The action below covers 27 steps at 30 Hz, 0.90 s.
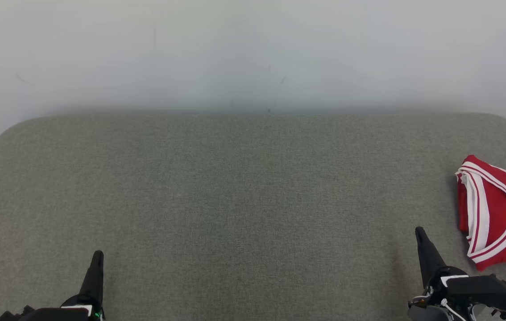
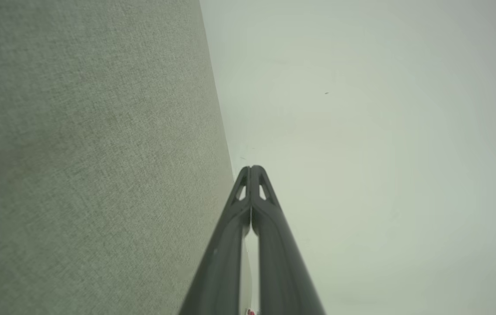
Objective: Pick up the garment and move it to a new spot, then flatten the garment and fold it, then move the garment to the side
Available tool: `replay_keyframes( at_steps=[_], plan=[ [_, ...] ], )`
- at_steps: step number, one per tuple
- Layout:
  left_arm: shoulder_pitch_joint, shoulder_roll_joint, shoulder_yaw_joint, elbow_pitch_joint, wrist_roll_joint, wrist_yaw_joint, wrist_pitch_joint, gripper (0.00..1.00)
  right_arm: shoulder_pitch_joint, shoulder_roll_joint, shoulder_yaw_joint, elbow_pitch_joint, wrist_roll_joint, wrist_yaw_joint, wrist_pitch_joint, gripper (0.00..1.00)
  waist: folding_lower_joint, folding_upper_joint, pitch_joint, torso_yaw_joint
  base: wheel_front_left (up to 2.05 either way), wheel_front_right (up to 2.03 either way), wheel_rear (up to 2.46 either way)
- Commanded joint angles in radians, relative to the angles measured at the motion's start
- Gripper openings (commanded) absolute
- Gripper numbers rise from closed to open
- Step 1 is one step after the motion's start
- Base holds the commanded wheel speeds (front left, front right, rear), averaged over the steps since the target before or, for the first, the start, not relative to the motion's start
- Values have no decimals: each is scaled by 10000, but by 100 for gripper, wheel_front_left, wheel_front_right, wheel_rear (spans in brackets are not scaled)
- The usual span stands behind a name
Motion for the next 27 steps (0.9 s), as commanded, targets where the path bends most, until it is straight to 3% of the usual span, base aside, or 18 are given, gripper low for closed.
replay_keyframes(
  at_steps=[1, 14, 27],
  plan=[
    [-200, 48, 46, -80, -307, 12, 88, 0, -92, 14, -39, -119, 278, -22, 87, 0, 0, 0, 8, 16, 0, 0, 0],
    [-259, 50, 79, -154, -1090, 14, 290, 0, -104, 16, -138, -255, 1074, -23, 282, 0, 0, 0, 46, 97, 0, 0, 0],
    [-253, 49, 78, -144, -1051, 14, 273, 0, -100, 16, -128, -244, 1026, -23, 282, 0, 0, 0, 46, 97, 0, 0, 0]
  ],
)
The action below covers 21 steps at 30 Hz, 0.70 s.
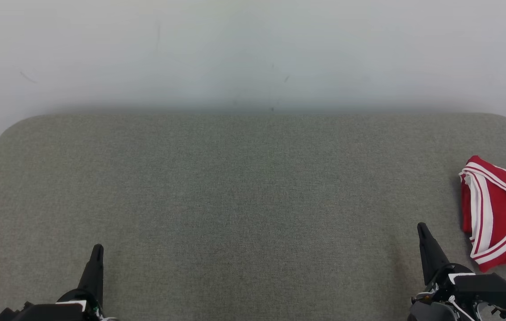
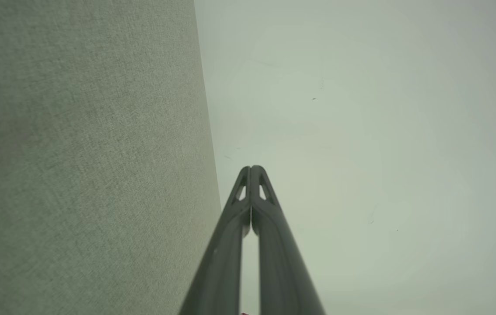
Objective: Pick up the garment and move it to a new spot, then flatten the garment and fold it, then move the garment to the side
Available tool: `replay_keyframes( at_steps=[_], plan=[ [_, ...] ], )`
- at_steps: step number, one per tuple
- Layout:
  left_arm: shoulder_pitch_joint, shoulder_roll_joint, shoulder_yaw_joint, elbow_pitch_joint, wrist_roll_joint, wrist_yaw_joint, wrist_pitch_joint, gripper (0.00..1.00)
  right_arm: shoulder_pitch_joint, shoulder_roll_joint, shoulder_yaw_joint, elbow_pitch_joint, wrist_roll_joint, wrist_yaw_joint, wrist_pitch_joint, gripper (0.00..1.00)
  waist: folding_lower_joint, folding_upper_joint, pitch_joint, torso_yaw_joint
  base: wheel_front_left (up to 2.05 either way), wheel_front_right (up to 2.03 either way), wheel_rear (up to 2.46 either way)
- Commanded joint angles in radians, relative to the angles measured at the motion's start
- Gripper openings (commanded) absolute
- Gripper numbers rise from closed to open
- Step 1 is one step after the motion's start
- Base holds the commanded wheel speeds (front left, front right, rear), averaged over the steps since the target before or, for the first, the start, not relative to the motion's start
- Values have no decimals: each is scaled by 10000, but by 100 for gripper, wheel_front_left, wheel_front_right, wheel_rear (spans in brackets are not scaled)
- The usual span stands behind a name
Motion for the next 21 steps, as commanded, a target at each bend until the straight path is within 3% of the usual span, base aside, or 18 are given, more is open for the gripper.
replay_keyframes(
  at_steps=[1, 21],
  plan=[
    [-100, 41, 34, -29, -42, 14, 22, 0, -79, 16, -4, -16, 11, -21, 29, 0, 0, 0, 0, 0, 0, 0, 0],
    [-97, 41, 33, -29, -43, 14, 21, 0, -78, 16, -3, -16, 10, -21, 28, 0, 0, 0, 0, 0, 0, 0, 0]
  ],
)
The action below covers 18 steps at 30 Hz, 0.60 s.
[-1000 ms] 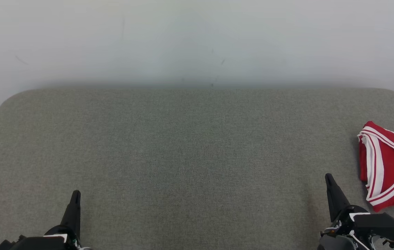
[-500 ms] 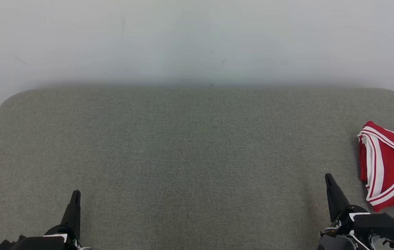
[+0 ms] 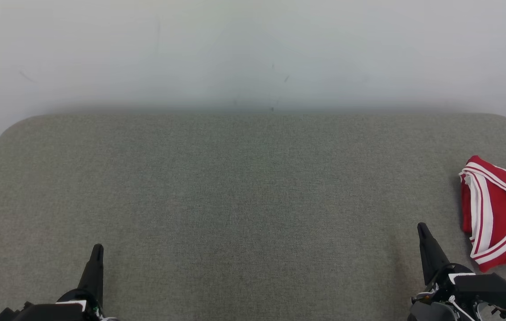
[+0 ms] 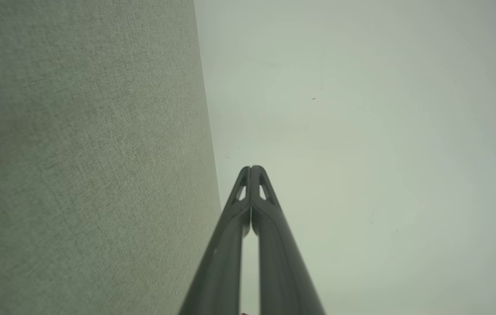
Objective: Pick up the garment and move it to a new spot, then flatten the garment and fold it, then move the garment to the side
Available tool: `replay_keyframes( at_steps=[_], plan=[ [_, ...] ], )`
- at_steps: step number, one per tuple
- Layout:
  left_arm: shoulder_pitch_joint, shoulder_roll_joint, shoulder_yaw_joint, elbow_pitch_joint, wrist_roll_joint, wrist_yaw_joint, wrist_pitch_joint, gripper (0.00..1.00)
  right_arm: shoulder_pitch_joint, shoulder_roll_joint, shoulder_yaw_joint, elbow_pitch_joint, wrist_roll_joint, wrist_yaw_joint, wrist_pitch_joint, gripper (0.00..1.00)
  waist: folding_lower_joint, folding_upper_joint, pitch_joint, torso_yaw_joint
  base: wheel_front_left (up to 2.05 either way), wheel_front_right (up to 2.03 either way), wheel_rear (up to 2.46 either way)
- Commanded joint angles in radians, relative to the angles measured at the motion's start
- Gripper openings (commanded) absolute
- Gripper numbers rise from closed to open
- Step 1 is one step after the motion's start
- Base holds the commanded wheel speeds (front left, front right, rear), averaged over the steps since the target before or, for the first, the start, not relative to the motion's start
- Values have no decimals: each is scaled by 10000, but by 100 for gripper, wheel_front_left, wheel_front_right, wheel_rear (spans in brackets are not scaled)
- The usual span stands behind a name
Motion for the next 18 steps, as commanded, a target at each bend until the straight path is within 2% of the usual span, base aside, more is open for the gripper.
replay_keyframes(
  at_steps=[1, 18],
  plan=[
    [-94, 41, 35, -29, -43, 14, 21, 0, -77, 16, -3, -16, 8, -21, 28, 0, 0, -1, 0, 0, 0, 0, 0],
    [-94, 41, 36, -30, -44, 12, 20, 0, -77, 16, -3, -16, 8, -21, 28, 0, 0, -1, 0, 0, 0, 0, 0]
  ],
)
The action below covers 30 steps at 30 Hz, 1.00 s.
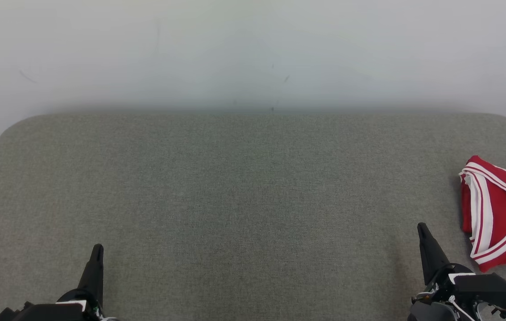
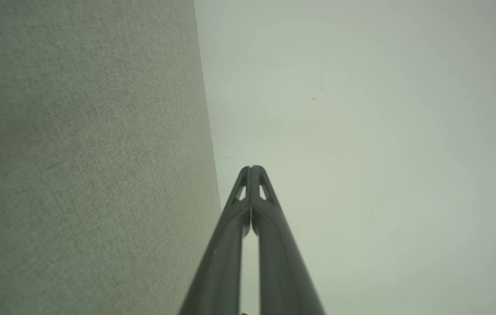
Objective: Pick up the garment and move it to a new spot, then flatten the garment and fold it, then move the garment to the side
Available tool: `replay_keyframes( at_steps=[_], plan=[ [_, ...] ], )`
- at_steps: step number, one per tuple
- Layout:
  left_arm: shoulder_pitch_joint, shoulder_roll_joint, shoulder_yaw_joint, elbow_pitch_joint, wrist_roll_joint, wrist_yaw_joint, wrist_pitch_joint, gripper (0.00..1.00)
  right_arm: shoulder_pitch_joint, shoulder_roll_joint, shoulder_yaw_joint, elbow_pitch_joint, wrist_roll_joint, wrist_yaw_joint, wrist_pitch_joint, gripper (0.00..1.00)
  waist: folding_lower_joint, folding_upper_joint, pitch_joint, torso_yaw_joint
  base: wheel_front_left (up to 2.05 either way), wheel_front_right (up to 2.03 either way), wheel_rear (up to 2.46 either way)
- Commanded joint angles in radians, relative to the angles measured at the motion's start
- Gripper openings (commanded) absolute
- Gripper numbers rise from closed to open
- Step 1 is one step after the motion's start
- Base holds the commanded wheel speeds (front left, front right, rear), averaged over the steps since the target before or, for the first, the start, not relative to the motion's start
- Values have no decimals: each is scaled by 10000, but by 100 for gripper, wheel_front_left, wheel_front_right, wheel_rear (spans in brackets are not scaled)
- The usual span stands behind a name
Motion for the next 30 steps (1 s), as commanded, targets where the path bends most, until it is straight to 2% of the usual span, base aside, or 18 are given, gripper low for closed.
replay_keyframes(
  at_steps=[1, 30],
  plan=[
    [-94, 41, 36, -30, -44, 11, 20, 0, -77, 16, -3, -16, 8, -21, 28, 0, 0, -1, 0, 0, 0, 0, 0],
    [-94, 41, 35, -29, -45, 11, 19, 0, -77, 17, -2, -16, 7, -21, 27, 0, 0, -1, 0, 0, 0, 0, 0]
  ],
)
